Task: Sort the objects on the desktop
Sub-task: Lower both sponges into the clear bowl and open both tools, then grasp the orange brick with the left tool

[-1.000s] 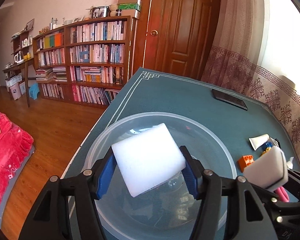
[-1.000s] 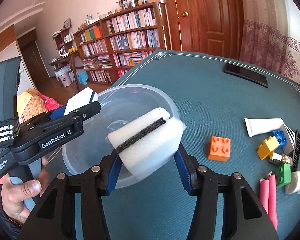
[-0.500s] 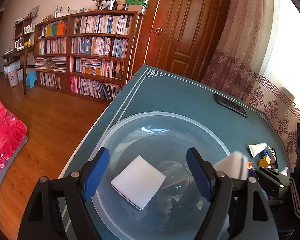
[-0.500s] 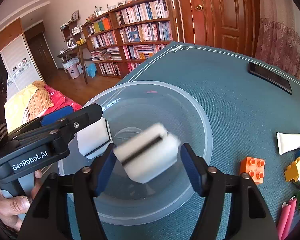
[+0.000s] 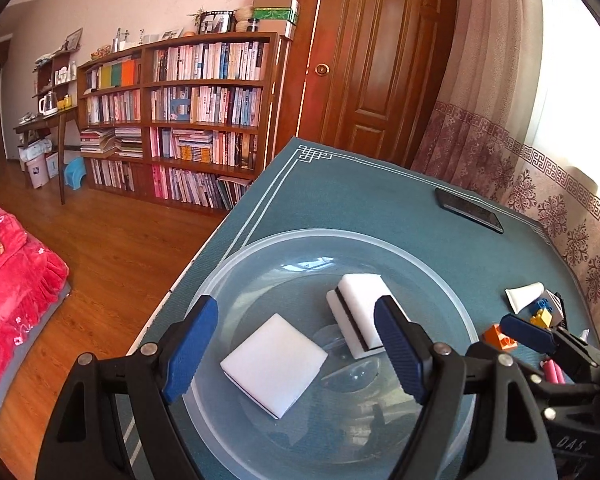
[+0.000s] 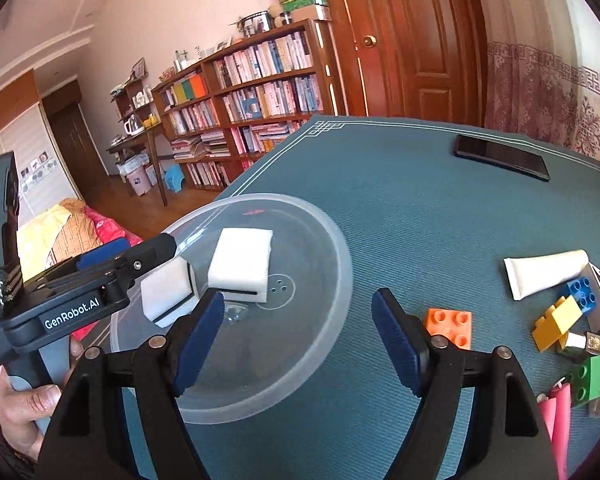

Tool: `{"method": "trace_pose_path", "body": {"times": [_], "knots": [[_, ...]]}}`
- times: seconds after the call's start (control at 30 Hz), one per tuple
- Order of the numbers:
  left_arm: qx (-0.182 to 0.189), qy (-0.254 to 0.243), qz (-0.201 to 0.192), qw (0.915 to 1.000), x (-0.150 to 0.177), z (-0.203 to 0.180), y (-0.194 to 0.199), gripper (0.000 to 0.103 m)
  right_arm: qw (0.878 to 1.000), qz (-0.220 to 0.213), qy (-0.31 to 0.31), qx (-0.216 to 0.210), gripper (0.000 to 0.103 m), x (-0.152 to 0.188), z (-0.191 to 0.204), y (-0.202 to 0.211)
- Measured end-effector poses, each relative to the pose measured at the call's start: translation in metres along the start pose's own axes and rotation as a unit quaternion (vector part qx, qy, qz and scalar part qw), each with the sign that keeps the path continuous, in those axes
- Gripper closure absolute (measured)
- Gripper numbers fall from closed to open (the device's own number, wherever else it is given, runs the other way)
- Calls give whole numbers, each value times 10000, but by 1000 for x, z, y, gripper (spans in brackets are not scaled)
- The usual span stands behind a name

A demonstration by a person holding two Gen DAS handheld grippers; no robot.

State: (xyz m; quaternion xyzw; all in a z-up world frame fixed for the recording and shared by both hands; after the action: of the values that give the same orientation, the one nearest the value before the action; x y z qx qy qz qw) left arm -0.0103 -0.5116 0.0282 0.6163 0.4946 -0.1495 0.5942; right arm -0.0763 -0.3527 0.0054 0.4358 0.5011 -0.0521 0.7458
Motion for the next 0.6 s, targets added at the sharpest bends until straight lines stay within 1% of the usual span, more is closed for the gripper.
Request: {"method": "trace_pose_path", "body": {"times": [0.13,0.33,0.5,0.6], "knots": [[43,-174,48,9998,7,-16,0,19,9996,-117,-212,121,24,0,-17,14],[122,-416,94,9990,16,-40,4,19,9987,-274,-256,347,24,9,-31,40],[291,-600,105,9977,26,-67,10,19,9967,-382,-331,635,24,20,-52,60],[459,-710,132,9963,31,-88,15,19,9943,-445,-406,885,24,28,-69,74]]}}
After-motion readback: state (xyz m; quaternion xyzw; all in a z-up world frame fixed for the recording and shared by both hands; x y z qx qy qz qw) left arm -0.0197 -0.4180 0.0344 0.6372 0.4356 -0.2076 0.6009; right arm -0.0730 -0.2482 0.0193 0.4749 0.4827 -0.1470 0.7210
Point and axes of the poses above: each gripper's, at about its wrist camera, not at the fingertips, and y roughly against the way its jaws point, z to its left, x to its underside, the point moved 8 cm from there along -y, roughly the way its jaws point, and after that the axes turned 8 degrees about y, right-handed, at the moved point
